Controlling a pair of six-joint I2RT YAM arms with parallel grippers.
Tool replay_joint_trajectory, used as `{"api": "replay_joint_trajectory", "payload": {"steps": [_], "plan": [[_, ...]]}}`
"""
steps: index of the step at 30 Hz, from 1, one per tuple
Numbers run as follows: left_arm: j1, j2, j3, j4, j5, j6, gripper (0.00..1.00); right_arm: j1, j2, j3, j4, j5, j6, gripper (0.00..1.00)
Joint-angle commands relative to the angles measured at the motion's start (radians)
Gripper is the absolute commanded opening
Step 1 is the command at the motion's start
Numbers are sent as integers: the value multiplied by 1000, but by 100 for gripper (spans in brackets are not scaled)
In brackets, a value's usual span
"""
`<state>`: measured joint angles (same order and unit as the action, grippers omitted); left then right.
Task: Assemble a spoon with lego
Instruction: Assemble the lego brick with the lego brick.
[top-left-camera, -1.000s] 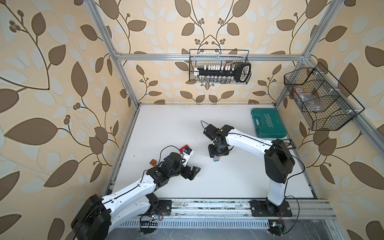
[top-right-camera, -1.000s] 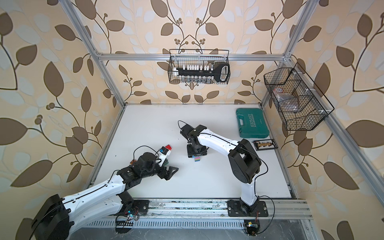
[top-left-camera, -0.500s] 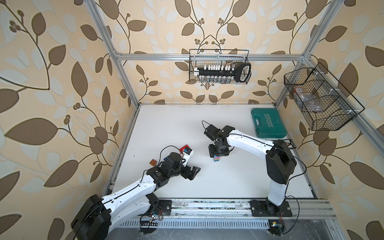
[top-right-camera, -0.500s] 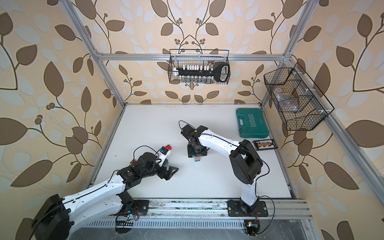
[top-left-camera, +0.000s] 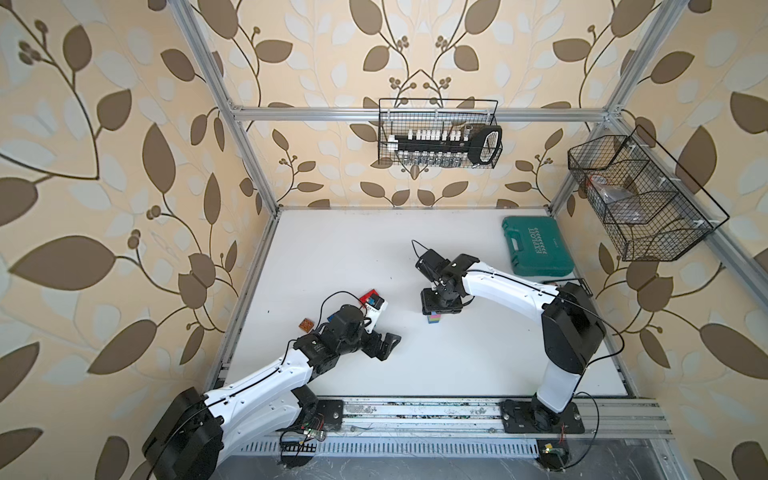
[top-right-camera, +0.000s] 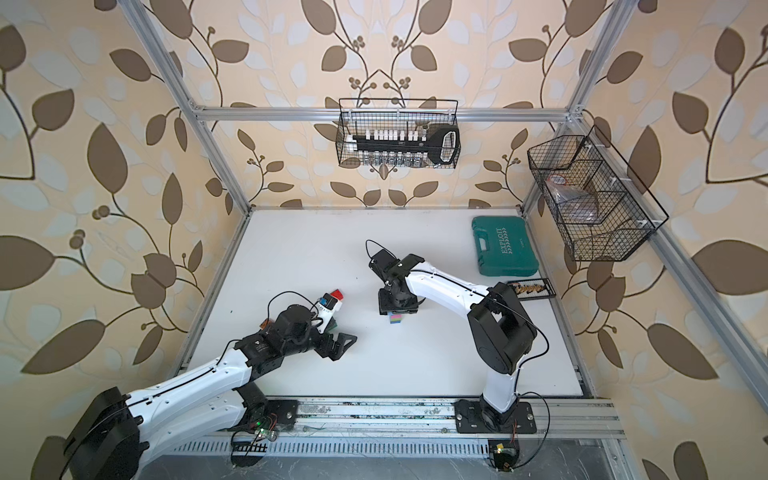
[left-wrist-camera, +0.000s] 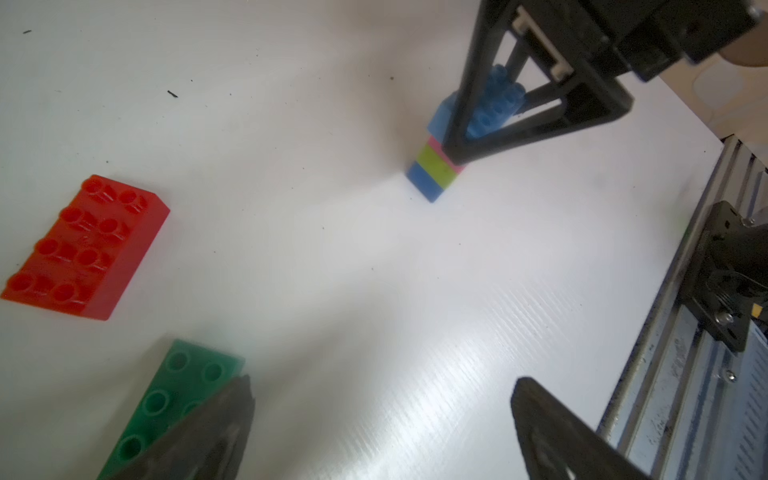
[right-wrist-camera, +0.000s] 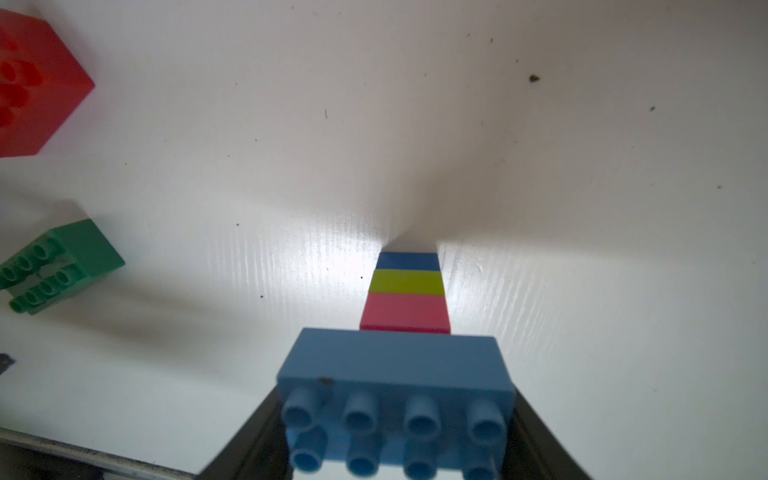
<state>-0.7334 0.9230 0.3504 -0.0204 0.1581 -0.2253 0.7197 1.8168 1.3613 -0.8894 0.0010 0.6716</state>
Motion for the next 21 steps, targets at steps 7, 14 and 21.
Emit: {"api": "replay_joint_trajectory", "payload": {"steps": [7,14,21], "plan": [[-4,-4,30,11,-3,0,99,5,100,-65,-20,-24,-5,27],[-4,-12,28,11,-8,-2,99,23,152,-37,-73,16,-21,27],[-4,-17,26,7,-9,-2,99,32,197,-13,-106,-2,-24,27]]}}
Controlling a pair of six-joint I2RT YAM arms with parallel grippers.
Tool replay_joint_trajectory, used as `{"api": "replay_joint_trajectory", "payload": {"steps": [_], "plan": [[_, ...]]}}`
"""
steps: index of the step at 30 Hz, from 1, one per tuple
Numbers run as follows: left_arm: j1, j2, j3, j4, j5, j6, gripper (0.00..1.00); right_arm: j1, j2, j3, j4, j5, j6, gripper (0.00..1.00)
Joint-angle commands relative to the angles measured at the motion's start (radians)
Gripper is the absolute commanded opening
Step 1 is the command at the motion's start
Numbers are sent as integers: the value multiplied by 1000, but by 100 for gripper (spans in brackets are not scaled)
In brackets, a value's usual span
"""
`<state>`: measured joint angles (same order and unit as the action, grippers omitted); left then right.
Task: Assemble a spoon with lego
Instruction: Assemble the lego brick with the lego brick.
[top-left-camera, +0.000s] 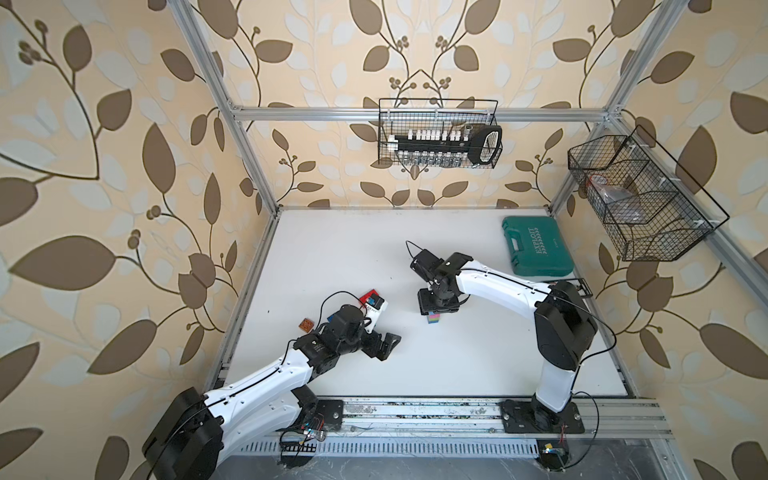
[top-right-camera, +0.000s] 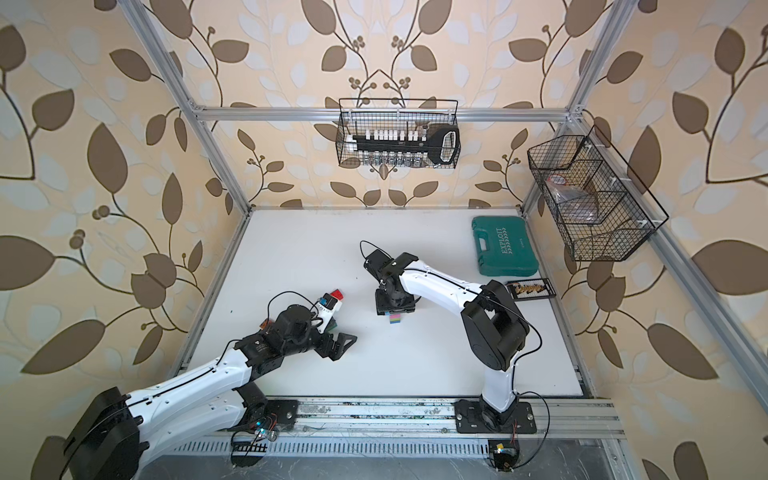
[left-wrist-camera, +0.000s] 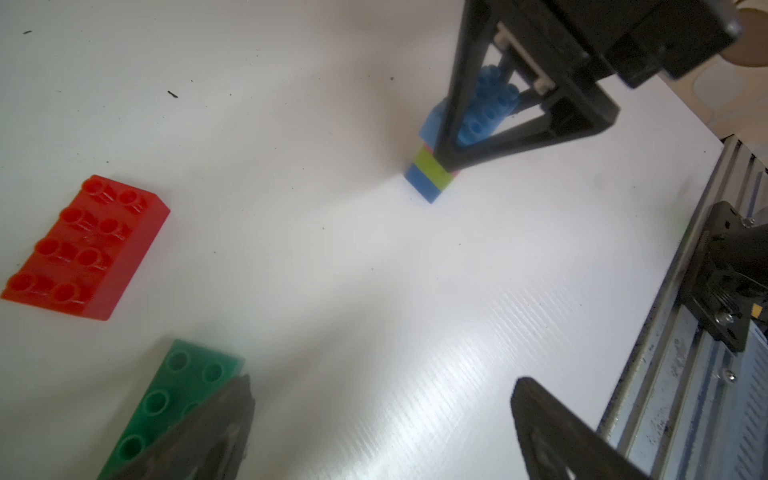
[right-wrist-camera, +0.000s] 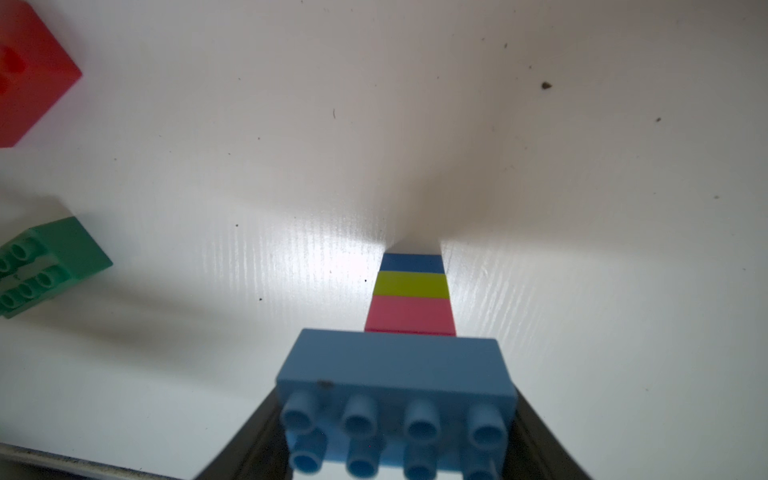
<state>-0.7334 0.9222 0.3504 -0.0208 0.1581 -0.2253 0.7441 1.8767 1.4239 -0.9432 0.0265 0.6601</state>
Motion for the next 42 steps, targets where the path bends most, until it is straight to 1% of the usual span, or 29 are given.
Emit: {"api": "replay_joint_trajectory", "payload": {"steps": [1,8,12,15,21,26,33,38,42], "plan": [[-4,-18,25,7,-8,-2,99,6,138,-77,-51,-36,-14,27],[-4,-15,25,11,-13,-2,99,-17,148,-94,-55,-83,-40,27],[-4,-5,32,8,-10,1,99,-21,89,-112,-11,-106,-33,27],[-4,0,33,9,-11,1,99,-8,79,-52,-60,-55,-44,27],[-4,10,36,13,-8,1,99,-4,48,66,-120,-15,-41,27],[-4,9,36,12,-6,3,99,-4,20,109,-150,9,-46,27],[-4,9,36,12,-4,3,99,4,-33,90,-125,20,-19,27],[-4,3,35,9,0,3,99,9,-60,21,-60,14,4,27],[-4,3,35,9,1,2,99,13,-69,-4,-44,6,7,28]]}}
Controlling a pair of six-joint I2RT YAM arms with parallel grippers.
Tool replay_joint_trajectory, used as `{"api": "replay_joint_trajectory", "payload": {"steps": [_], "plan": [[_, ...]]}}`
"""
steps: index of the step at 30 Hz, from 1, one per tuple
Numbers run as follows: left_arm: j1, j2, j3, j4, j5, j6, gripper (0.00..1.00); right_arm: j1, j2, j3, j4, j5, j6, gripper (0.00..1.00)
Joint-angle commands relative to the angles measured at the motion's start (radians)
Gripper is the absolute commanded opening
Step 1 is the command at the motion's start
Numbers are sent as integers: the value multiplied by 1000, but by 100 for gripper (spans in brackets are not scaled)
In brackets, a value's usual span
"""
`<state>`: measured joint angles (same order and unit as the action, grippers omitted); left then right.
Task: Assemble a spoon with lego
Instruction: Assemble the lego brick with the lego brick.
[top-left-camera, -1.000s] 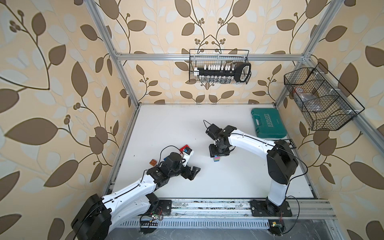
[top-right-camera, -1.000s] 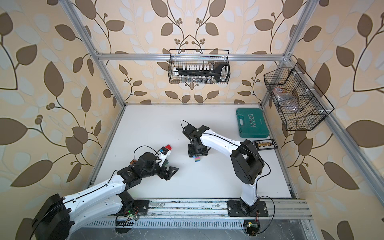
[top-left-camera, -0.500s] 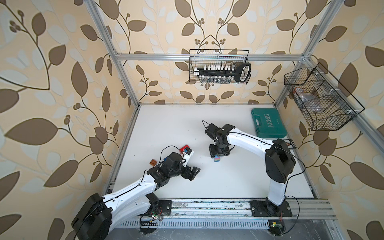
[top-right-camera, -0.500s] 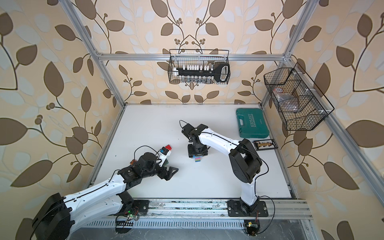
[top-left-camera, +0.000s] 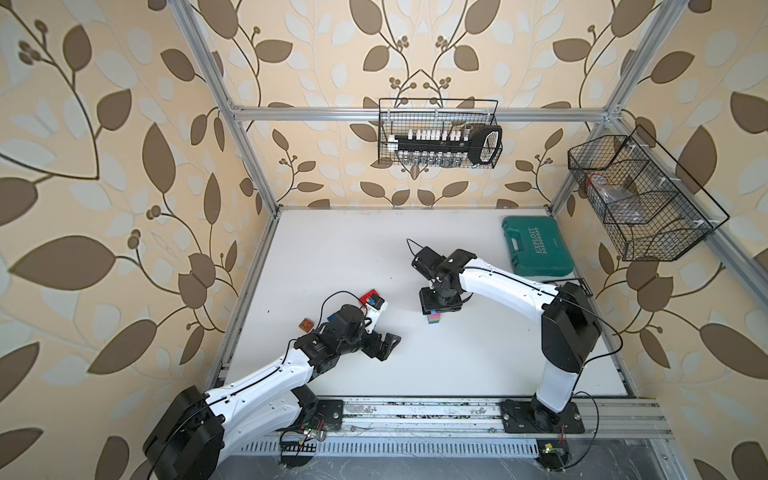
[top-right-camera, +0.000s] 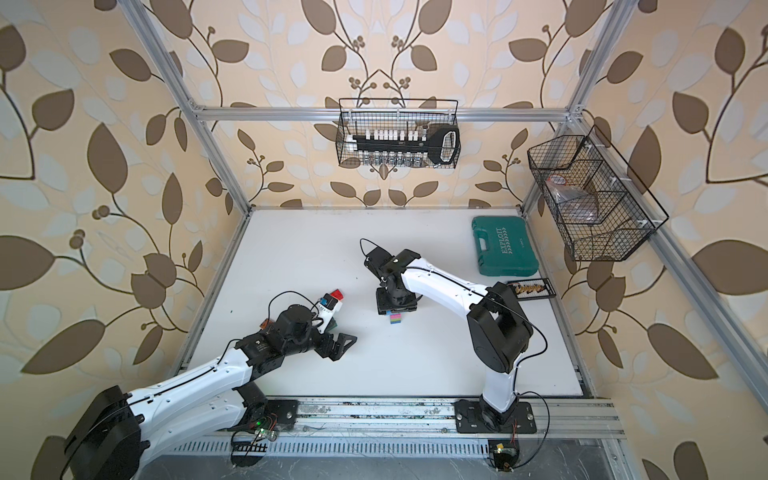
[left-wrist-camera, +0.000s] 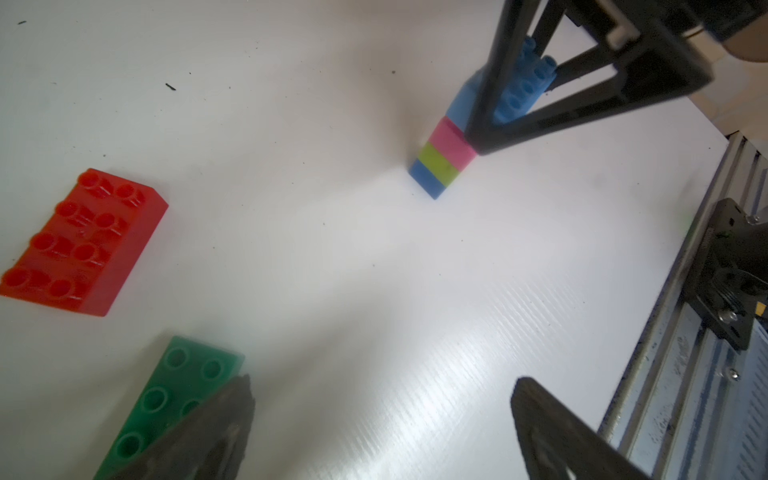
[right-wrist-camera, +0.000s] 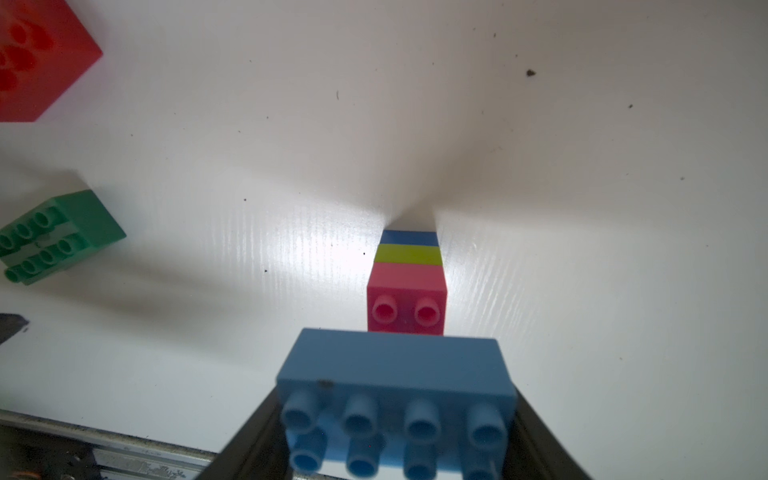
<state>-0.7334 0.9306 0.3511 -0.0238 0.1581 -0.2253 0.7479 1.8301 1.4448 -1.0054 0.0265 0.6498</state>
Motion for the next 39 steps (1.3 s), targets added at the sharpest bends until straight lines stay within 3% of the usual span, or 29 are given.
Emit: {"api": "replay_joint_trajectory", "payload": {"steps": [1,39], "plan": [[-4,-4,34,13,1,2,99,9,-24,-25,18,5,17,27],[-4,7,41,9,1,1,99,-10,21,-112,87,-4,18,28]]}}
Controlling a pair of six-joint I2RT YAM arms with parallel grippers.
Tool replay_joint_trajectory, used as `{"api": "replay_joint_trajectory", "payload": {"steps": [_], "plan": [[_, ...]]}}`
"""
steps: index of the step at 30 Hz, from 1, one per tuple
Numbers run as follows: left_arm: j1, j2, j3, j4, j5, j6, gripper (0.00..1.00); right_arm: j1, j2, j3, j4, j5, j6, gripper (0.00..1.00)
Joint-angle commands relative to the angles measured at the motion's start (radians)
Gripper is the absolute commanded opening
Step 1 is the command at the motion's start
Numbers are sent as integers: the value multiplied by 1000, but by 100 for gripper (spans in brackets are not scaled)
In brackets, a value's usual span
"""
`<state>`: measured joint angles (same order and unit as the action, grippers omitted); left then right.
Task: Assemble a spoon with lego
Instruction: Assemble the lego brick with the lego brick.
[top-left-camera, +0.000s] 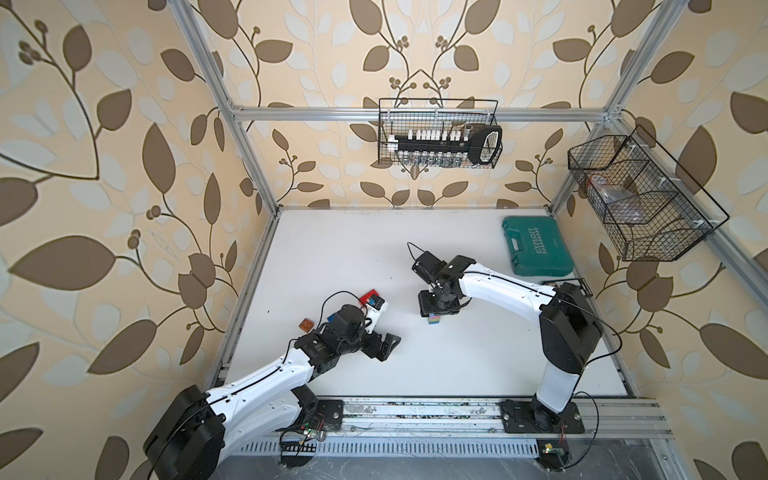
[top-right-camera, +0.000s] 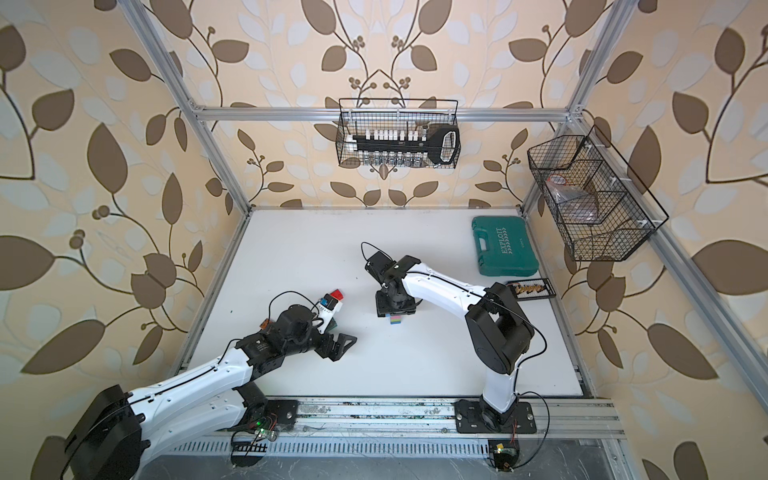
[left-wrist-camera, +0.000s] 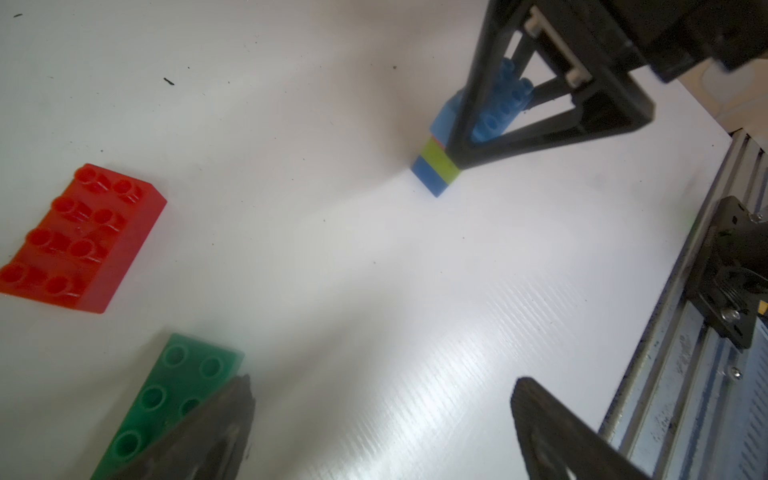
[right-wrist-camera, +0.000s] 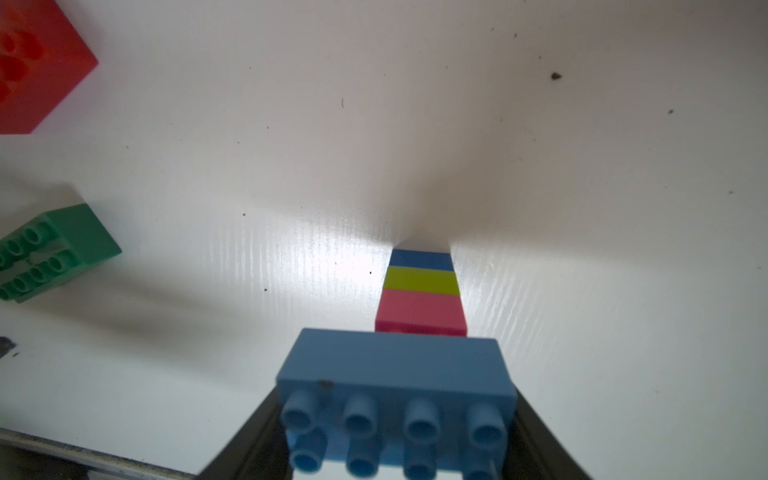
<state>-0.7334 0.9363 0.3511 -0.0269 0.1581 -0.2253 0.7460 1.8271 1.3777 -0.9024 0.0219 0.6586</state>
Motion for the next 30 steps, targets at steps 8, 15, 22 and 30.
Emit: {"api": "replay_joint_trajectory", "payload": {"steps": [8,15,22,30], "plan": [[-4,9,43,13,2,2,99,-17,46,-59,-19,-4,6,28],[-4,11,43,14,2,2,99,-14,27,-49,-49,3,-8,28],[-4,9,42,13,3,3,99,4,32,-36,-67,-5,-19,28],[-4,7,42,14,3,3,99,23,52,-45,-81,-6,-9,28]]}}
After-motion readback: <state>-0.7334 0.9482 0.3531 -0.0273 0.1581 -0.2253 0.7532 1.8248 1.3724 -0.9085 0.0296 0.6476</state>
